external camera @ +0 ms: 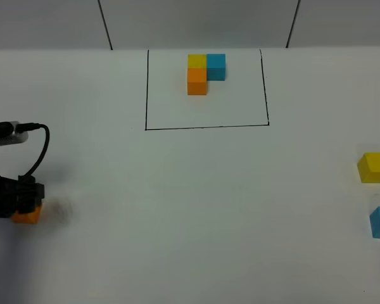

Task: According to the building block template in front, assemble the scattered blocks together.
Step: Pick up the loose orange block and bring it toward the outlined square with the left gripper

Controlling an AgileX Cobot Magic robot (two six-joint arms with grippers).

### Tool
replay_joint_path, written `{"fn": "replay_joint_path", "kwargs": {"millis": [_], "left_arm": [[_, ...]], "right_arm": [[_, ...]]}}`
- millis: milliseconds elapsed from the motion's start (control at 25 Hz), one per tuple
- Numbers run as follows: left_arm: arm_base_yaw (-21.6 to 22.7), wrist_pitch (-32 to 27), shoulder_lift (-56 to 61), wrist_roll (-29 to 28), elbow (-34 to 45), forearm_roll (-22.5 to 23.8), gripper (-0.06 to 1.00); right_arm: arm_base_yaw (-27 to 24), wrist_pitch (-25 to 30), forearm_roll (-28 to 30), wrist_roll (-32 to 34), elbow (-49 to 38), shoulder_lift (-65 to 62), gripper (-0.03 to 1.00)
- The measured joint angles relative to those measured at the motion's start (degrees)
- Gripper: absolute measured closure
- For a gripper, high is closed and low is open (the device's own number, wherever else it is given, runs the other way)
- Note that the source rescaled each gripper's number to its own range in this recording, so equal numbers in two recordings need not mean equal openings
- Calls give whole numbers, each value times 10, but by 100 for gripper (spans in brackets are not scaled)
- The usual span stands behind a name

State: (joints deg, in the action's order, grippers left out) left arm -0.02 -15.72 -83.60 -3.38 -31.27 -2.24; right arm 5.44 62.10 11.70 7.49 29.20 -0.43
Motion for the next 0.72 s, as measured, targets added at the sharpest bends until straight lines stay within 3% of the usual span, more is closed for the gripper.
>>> {"fn": "replay_joint_path", "kwargs": {"millis": [720], "left_arm": [[0,81,-107,18,-1,0,-5]], "right_arm": [[0,0,0,0,0,0,97]]}}
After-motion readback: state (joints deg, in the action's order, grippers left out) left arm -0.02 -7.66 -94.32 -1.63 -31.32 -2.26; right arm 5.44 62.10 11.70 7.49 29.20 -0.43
